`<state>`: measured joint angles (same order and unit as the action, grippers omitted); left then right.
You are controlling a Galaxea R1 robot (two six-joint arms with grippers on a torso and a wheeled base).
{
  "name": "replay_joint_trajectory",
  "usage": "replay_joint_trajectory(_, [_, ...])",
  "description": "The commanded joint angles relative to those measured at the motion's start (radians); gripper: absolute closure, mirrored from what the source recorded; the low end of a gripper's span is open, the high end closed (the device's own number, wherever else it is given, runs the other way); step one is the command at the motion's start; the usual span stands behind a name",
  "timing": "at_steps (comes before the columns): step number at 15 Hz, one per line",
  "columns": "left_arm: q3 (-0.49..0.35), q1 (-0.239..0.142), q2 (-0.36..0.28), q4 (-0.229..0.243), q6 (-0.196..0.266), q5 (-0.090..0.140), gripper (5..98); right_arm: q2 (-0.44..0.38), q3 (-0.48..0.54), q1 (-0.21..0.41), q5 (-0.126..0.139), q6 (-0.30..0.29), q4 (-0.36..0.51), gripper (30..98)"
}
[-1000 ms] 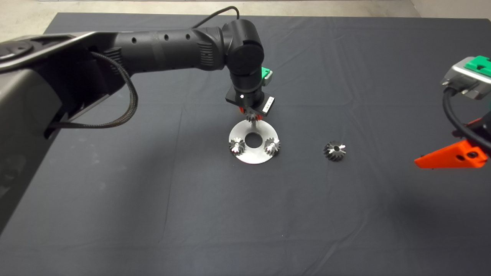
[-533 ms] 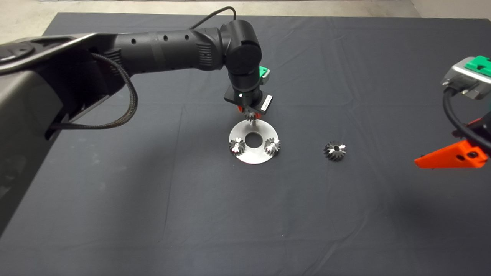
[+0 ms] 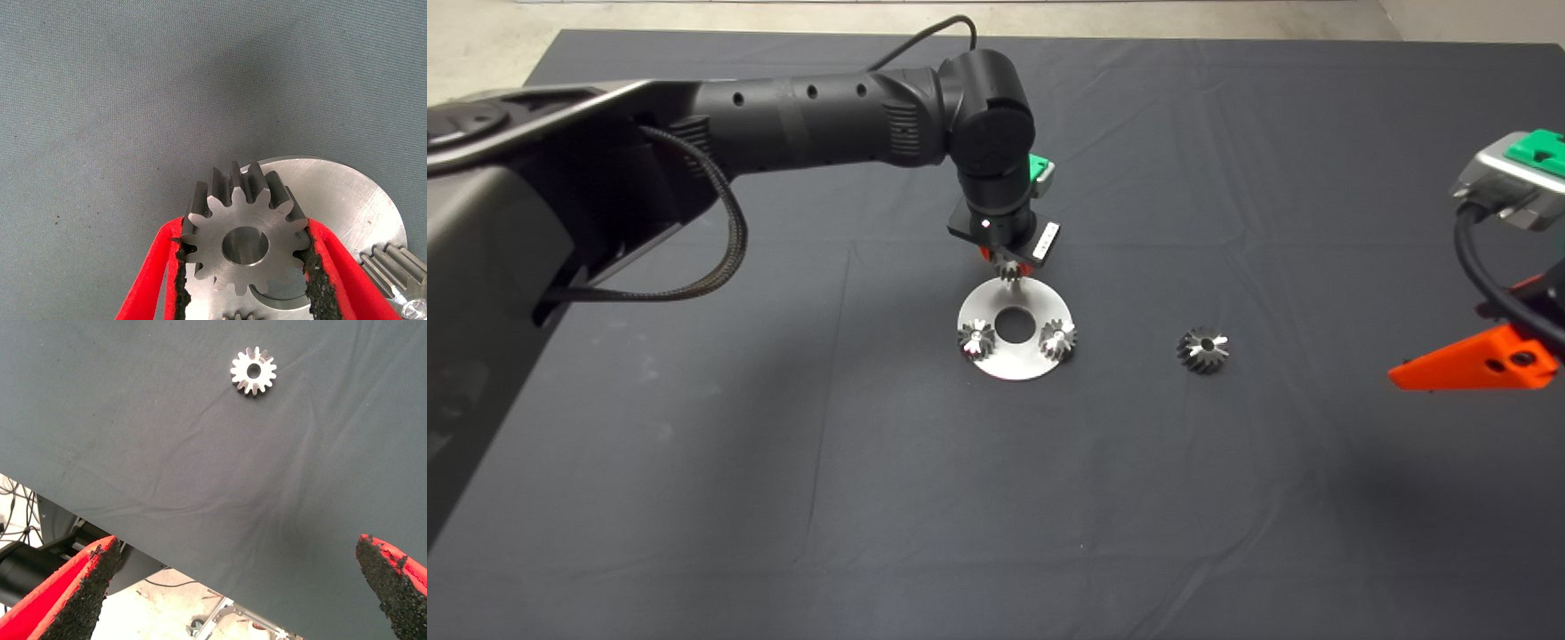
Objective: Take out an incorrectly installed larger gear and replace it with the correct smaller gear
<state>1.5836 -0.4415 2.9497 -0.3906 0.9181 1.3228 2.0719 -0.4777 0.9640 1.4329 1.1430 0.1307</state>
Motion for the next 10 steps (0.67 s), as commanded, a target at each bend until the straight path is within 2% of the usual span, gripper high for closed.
replay_joint_trajectory(1, [-0.025, -0.007, 0.004, 0.004, 0.002, 0.000, 69.2, -0.002, 0.005, 0.015, -0.003, 0.008, 0.027, 35.2])
replay_joint_trajectory(10, [-0.028, -0.008, 0.003, 0.004, 0.004, 0.006, 69.2, -0.002, 0.006, 0.015, -0.003, 0.008, 0.027, 35.2])
